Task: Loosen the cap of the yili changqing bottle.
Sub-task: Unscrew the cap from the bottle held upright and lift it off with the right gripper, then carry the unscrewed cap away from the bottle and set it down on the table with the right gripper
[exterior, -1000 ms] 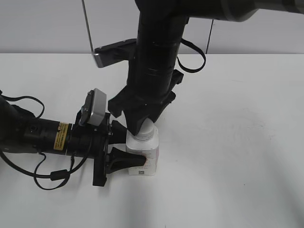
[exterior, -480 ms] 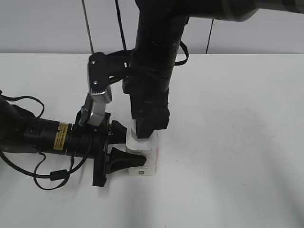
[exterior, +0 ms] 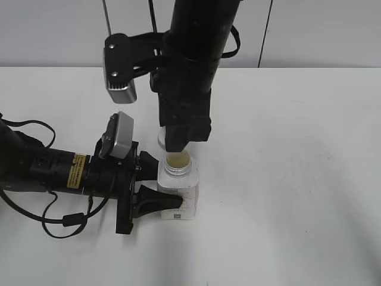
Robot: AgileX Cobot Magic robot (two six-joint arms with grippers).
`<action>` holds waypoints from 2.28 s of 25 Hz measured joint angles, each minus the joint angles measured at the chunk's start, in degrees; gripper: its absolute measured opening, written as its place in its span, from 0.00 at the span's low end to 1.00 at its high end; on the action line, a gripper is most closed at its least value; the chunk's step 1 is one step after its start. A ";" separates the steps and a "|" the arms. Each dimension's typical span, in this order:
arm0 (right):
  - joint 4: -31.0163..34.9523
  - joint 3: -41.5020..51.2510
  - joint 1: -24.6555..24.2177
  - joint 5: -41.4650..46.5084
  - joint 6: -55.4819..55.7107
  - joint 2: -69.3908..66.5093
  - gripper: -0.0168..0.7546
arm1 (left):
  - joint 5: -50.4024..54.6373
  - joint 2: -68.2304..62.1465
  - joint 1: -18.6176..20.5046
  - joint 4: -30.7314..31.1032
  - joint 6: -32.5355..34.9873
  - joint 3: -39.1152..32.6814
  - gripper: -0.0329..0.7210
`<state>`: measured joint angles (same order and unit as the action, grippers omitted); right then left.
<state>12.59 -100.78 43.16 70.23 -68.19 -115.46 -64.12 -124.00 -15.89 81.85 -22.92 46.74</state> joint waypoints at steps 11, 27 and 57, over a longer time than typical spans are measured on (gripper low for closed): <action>-12.59 0.00 0.00 -0.02 39.85 4.21 0.52 | 0.00 0.00 0.00 0.07 0.00 0.00 0.53; -9.73 0.00 -10.43 -0.02 64.10 4.25 0.52 | 0.00 0.00 0.00 0.13 0.00 0.00 0.53; -4.79 26.32 -24.46 -25.47 67.39 -1.35 0.52 | -0.11 0.00 0.00 0.20 0.00 0.00 0.53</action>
<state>7.81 -74.47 18.70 44.76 -0.80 -116.81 -64.23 -124.00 -15.89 82.04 -22.92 46.74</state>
